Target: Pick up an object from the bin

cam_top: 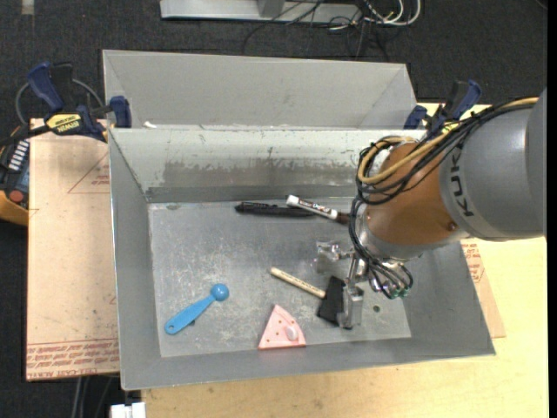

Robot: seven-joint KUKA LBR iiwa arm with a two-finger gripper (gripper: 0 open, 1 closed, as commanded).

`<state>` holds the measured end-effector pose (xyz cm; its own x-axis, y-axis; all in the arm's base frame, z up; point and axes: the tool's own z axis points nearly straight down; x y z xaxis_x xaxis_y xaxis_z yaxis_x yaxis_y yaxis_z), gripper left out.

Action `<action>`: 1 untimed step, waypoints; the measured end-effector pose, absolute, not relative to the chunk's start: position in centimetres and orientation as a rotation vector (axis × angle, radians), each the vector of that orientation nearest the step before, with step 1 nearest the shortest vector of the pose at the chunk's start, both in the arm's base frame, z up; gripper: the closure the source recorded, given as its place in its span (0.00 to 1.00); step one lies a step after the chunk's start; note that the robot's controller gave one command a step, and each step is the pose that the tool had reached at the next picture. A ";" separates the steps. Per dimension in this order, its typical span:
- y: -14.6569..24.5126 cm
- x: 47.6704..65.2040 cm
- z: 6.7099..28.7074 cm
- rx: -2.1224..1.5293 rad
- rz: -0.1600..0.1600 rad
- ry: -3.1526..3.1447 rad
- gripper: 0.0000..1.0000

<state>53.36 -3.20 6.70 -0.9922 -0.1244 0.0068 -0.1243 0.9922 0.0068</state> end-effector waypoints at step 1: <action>-4.7 52.6 7.0 0.264 -0.002 -3.136 0.00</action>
Offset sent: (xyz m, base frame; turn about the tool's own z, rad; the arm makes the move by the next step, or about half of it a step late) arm 0.0000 0.0000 0.0000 0.0000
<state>52.65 -4.67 7.02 -0.9859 -0.1675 -0.0058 -0.1675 0.9859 0.0007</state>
